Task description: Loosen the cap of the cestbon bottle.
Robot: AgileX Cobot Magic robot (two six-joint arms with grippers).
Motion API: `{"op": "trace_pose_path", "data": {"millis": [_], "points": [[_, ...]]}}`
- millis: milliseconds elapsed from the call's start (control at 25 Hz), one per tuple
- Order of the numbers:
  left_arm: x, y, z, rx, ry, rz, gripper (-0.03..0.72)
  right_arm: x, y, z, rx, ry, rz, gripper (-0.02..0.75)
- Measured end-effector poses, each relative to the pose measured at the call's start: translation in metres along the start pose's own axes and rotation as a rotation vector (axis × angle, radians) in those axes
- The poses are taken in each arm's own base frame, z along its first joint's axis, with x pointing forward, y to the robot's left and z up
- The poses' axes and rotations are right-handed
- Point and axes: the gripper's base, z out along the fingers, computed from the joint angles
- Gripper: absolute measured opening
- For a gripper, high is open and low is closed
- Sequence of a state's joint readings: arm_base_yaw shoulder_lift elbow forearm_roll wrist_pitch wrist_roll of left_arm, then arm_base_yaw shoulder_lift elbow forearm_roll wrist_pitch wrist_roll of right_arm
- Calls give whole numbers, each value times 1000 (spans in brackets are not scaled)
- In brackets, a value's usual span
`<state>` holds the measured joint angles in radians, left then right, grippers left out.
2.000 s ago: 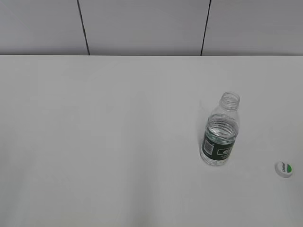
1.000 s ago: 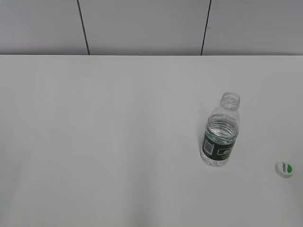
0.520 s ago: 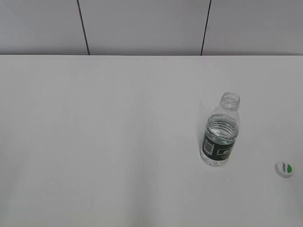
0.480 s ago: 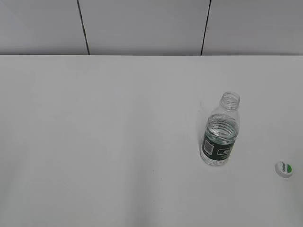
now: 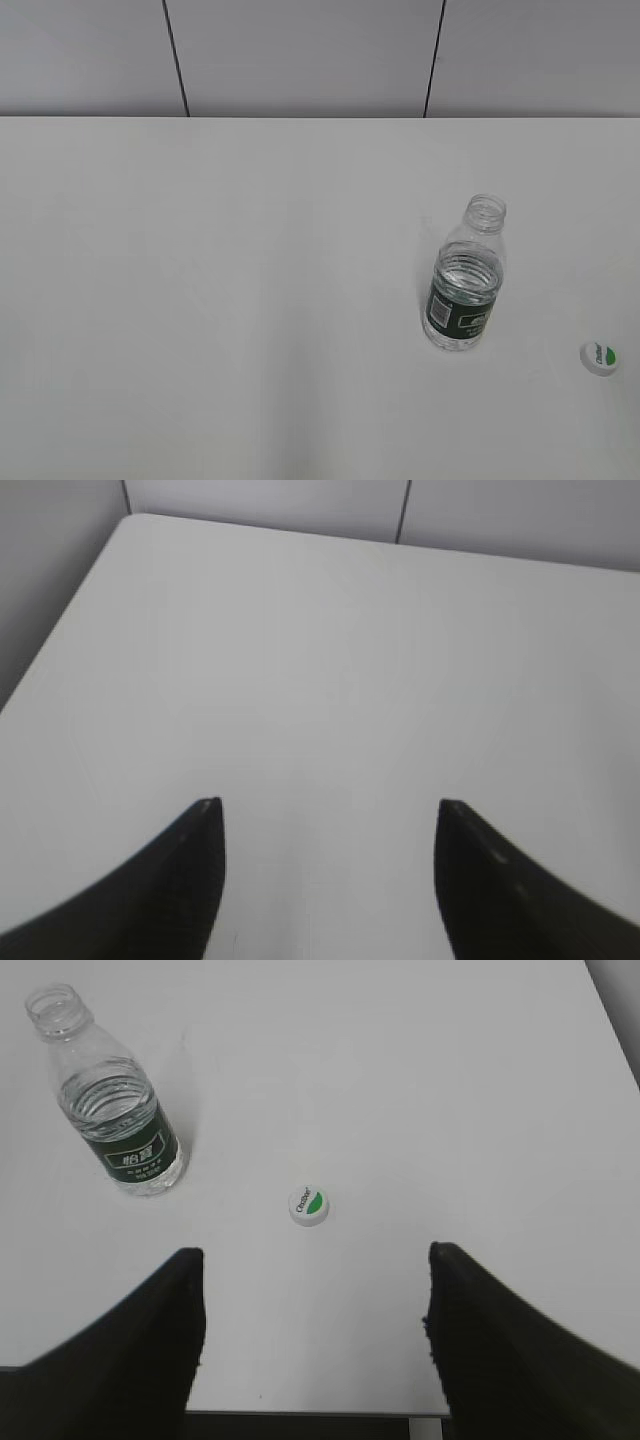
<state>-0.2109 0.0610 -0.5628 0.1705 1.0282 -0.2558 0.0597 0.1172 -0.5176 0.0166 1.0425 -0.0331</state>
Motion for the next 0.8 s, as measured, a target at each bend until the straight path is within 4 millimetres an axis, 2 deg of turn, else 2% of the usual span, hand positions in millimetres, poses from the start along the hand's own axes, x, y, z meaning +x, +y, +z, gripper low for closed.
{"op": "trace_pose_path", "data": {"millis": [160, 400, 800], "points": [[5, 2, -11, -40, -68, -29, 504, 1, 0, -2, 22, -15, 19, 527], [6, 2, -11, -55, -71, -35, 504, 10, 2, -16, 55, -119, 36, 527], [6, 1, -12, -91, -75, -50, 504, 10, 2, -17, 61, -126, 45, 527]]}}
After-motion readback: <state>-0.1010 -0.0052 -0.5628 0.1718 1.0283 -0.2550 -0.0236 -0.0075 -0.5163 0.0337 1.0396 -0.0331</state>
